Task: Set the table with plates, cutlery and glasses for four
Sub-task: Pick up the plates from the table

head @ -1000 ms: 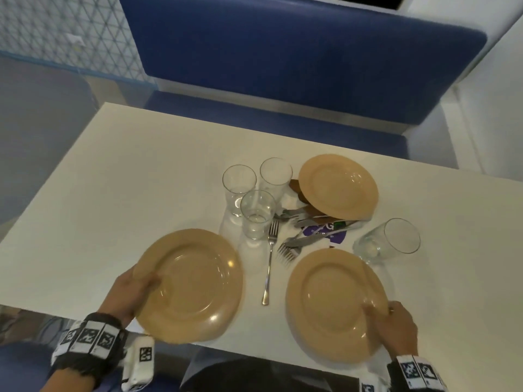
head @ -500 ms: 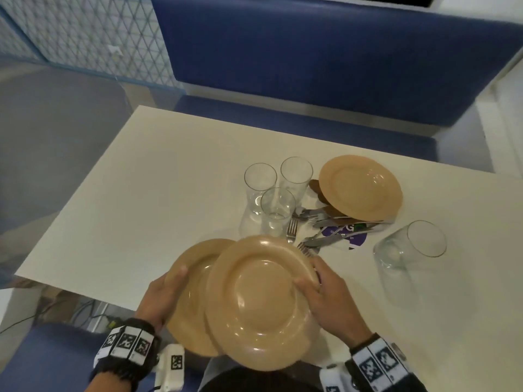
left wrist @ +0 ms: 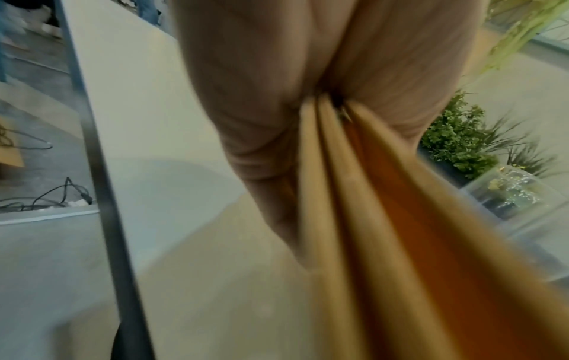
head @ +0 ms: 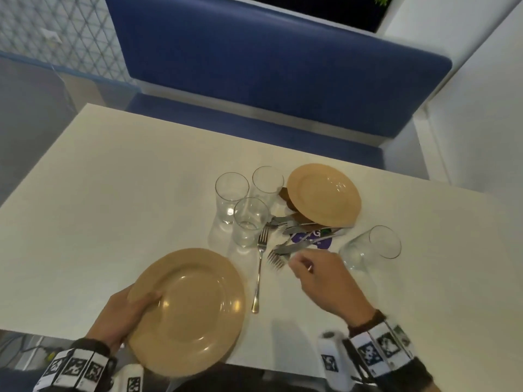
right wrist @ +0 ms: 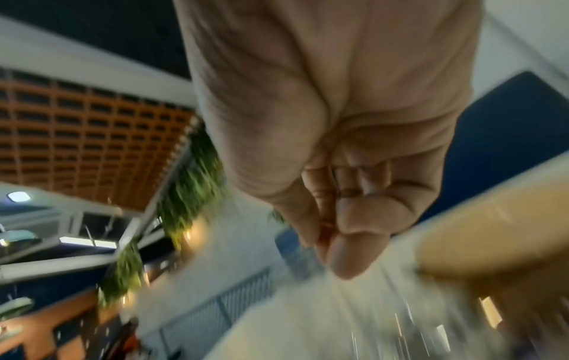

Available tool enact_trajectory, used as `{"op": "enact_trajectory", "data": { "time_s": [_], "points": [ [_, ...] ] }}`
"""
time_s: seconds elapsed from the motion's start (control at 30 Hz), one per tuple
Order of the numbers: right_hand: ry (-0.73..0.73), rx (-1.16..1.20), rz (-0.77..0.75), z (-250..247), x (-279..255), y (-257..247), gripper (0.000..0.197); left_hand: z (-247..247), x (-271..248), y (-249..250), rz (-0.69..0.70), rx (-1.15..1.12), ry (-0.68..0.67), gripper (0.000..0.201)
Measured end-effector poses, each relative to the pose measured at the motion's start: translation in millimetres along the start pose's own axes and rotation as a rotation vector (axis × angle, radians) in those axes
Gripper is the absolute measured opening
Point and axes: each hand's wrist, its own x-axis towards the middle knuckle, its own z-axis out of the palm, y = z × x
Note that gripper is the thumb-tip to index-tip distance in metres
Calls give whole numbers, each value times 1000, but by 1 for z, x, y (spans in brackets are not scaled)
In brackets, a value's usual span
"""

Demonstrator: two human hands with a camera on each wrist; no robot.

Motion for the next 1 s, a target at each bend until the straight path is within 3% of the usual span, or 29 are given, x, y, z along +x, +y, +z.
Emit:
{"op": "enact_trajectory", "data": {
  "time_s": [0.13,0.27,0.43,0.57,0.73,0.83,0.9,0.97,1.0],
  "points": [
    [235,-179,-53,-144,-2,10,21,0,-5,9,53,103,52,42],
    [206,-375,92,-223,57,81,20,10,-19,6,3,76,106,30],
    [-115,-437,283,-210,151,199,21,30,-39,-26,-28,32,194,53],
    [-223,-369,310,-168,192,217,31,75,-84,-4,-6,9,156,53],
    [-191,-112,360,-134,222,224,48,125,-117,25,14,-123,184,50],
    [-163,130,409,-128,224,224,33,143,-129,36,29,-182,175,66],
    [-130,415,411,-140,221,218,24,149,-132,40,40,-209,165,72],
    [-52,606,314,-164,214,206,8,153,-135,45,72,-220,163,73],
    [17,572,218,-180,207,198,4,154,-135,47,90,-227,160,72]
  ]
}}
